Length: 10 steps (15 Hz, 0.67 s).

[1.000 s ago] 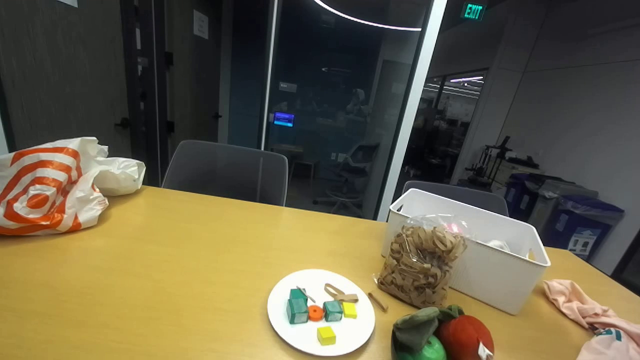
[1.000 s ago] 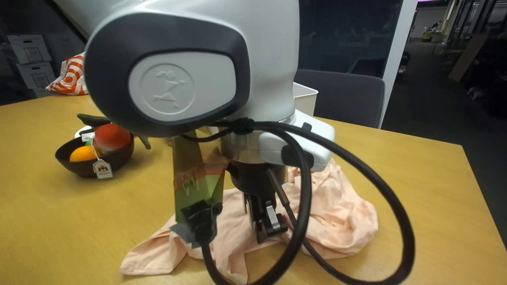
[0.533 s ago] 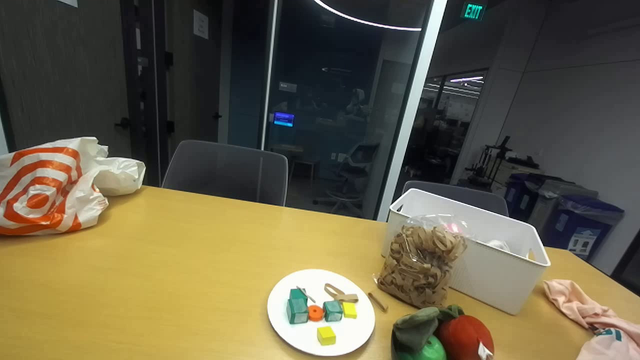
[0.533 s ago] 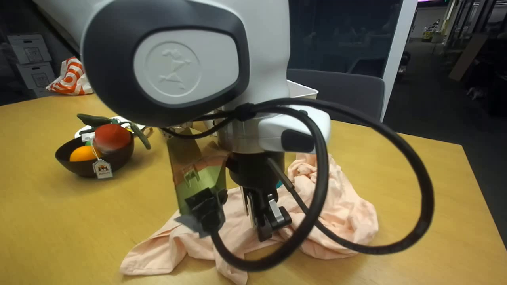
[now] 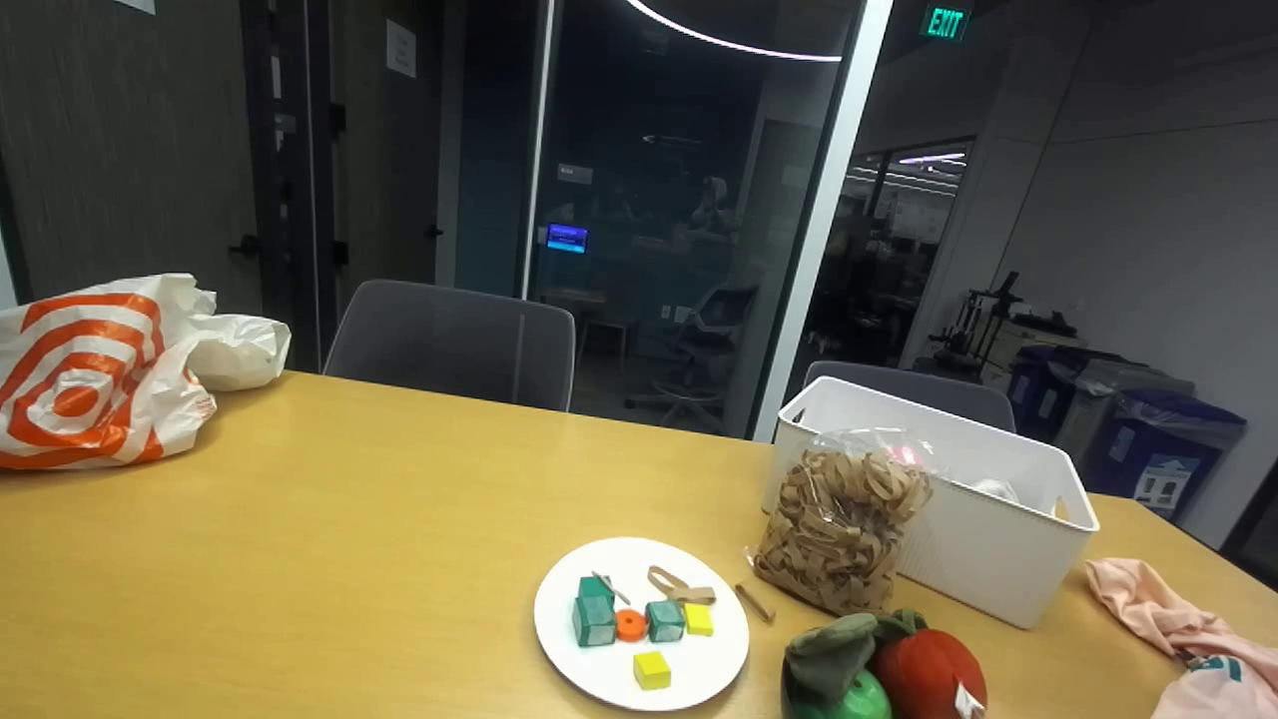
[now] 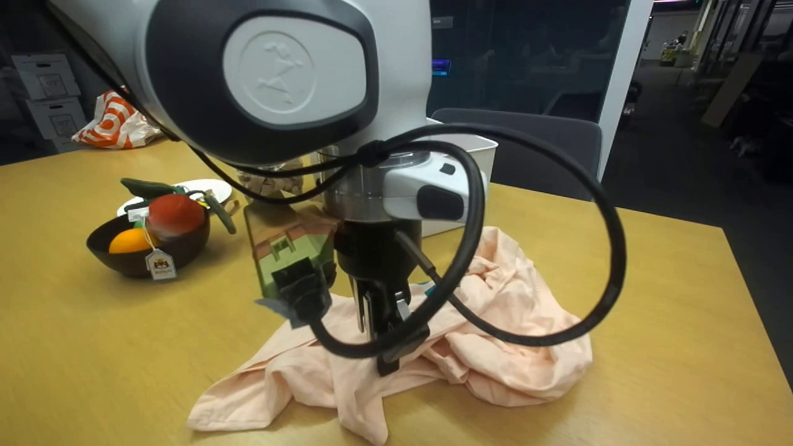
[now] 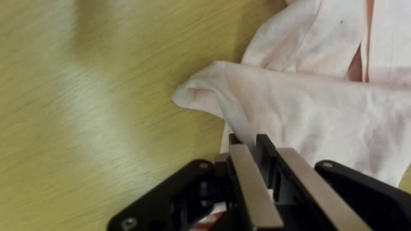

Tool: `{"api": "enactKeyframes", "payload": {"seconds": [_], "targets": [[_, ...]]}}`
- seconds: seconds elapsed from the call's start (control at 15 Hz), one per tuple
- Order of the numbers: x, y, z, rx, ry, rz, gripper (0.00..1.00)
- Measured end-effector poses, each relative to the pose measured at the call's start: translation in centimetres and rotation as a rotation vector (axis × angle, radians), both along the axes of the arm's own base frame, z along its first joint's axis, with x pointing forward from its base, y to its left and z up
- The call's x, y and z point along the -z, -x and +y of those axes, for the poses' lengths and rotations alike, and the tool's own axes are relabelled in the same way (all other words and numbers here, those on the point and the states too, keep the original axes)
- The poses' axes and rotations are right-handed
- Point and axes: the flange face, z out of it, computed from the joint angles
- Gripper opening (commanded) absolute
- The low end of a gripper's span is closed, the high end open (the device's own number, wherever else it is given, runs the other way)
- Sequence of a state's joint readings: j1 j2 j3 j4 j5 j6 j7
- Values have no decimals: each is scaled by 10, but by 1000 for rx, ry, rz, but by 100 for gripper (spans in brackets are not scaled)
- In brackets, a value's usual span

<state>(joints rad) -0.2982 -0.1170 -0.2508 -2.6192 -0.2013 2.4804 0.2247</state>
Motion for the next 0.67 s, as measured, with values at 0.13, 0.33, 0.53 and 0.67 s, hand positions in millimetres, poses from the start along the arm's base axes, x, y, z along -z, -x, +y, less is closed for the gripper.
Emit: {"api": "enactKeyframes", "payload": {"seconds": [0.13,0.33,0.53,0.67], "targets": [[7,-1,2,-4,-8,29,62],[16,-2,1,0,-9,53,84],[22,-4,-1,9,-8,66,54],[22,-4,-3,16,-10,65,48]]}}
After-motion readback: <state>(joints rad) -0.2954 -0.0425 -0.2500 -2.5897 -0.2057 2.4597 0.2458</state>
